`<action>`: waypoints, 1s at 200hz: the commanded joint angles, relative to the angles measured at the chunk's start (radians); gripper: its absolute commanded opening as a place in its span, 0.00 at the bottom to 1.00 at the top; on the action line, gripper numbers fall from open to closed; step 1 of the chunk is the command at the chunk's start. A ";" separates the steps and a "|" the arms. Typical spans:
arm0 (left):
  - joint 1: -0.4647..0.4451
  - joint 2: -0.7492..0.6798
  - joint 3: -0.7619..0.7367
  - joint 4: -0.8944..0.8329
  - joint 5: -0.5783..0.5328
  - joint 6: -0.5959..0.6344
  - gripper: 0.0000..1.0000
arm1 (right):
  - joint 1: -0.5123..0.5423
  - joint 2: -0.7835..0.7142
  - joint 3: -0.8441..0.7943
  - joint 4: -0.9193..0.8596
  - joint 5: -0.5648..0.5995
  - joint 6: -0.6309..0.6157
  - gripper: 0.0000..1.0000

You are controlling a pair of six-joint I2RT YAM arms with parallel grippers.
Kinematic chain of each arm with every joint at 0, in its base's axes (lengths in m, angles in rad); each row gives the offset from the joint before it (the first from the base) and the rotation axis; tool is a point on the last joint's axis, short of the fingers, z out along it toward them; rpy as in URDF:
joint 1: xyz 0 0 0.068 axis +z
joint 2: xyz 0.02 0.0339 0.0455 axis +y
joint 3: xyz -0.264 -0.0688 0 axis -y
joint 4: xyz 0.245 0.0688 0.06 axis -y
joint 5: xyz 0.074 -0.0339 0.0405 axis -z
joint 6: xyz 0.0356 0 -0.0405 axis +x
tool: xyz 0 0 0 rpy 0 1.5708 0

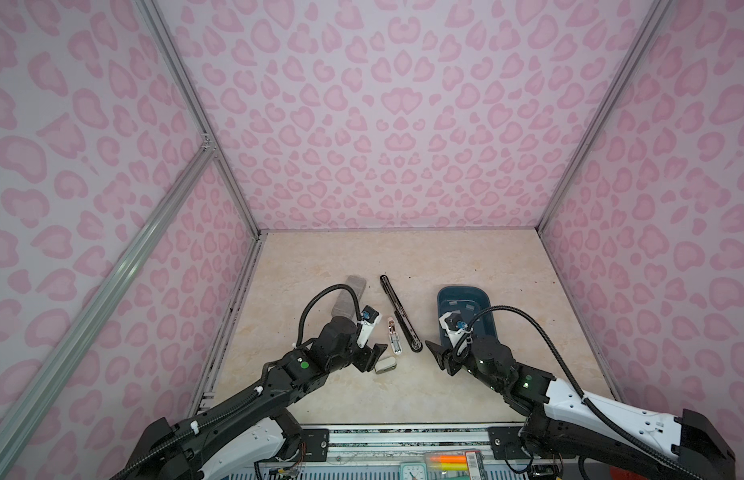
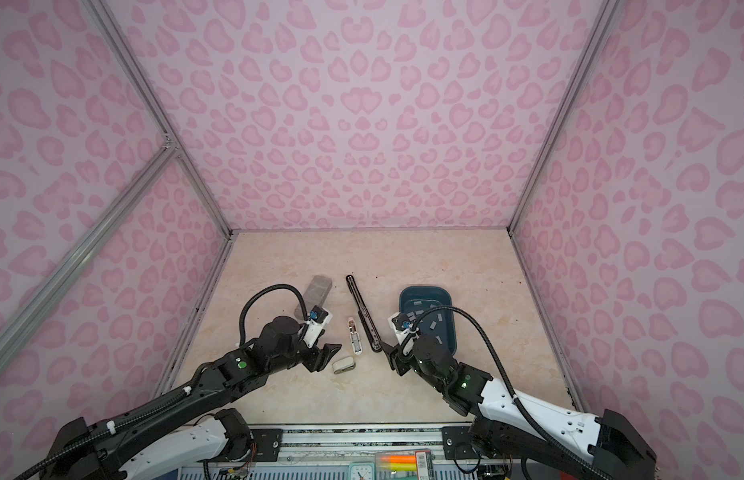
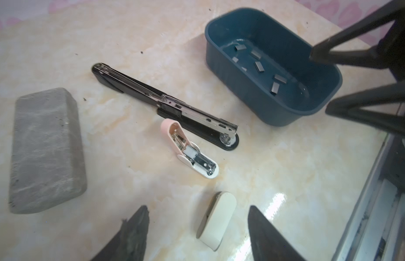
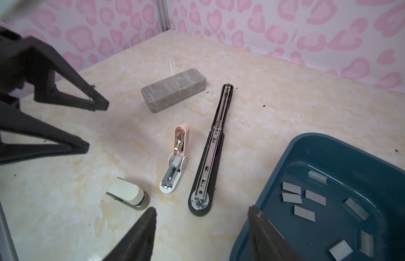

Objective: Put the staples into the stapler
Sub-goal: 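Lower the left gripper onto the white staple pack and grasp it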

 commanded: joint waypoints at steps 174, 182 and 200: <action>-0.154 0.407 0.219 -0.184 -0.117 0.016 0.65 | -0.014 0.031 -0.008 0.053 -0.009 0.008 0.66; -0.153 0.414 0.223 -0.187 -0.107 0.017 0.65 | -0.014 0.032 -0.008 0.055 -0.008 0.007 0.66; -0.154 0.448 0.243 -0.202 -0.097 0.018 0.65 | -0.014 0.036 -0.007 0.054 -0.009 0.007 0.66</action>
